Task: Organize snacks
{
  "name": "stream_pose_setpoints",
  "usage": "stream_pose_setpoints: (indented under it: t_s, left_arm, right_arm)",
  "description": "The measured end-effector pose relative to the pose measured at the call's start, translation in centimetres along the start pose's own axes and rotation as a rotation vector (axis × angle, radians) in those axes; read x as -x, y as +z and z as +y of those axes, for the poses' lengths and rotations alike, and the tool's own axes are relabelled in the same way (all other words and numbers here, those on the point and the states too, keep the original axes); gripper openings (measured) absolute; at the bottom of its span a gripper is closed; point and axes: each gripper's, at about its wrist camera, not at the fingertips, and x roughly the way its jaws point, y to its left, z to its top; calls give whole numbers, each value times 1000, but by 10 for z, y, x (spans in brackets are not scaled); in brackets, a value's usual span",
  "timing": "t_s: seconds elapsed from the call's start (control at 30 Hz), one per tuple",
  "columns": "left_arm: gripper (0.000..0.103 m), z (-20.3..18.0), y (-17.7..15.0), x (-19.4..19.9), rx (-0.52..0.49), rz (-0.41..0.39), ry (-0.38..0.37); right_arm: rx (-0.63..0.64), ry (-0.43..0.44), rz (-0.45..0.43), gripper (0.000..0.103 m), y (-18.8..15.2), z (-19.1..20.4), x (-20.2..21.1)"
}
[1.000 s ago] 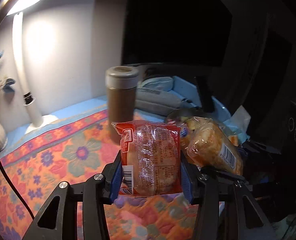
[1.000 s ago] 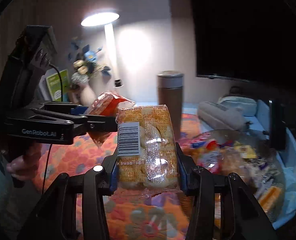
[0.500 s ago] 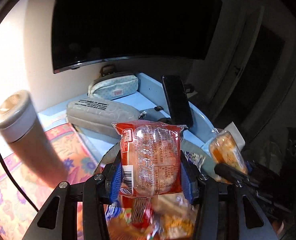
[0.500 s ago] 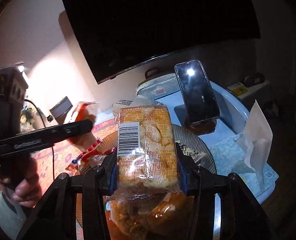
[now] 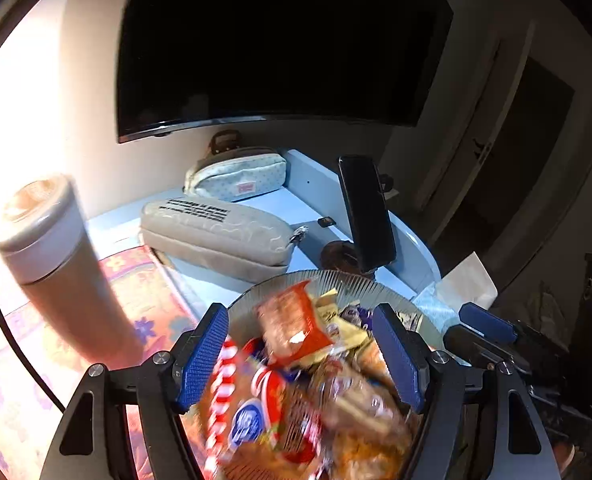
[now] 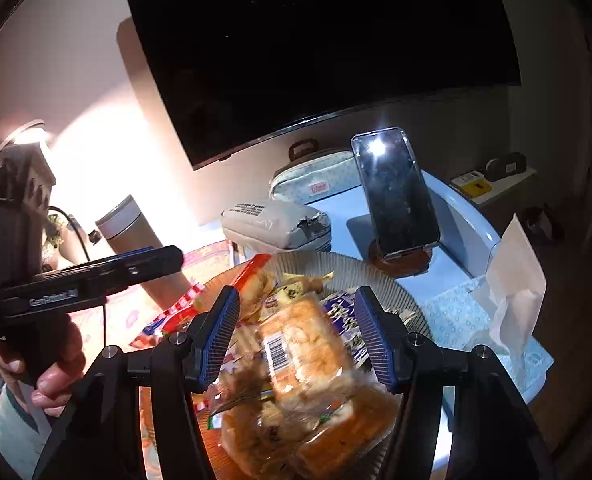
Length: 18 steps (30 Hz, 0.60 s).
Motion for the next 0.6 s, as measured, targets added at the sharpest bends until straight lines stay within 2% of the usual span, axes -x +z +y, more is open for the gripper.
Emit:
stream_pose_setpoints:
  t_s: [0.23,0.4,0.5,0.6]
  left_arm:
    - [72,22,-19,53,13,-51,50]
    - [72,47,-35,99,51,-102,102]
    - [72,67,-48,130,86,-137,143]
    - [72,87,-66,164,91,-178,224]
  right_arm:
    - [57,40,11,59,-8,39,8]
    - [112,84,31,64,-15,77,9]
    - [159,114,46,64,-22,107,9]
    - [206,150,64,65,-31,139,5]
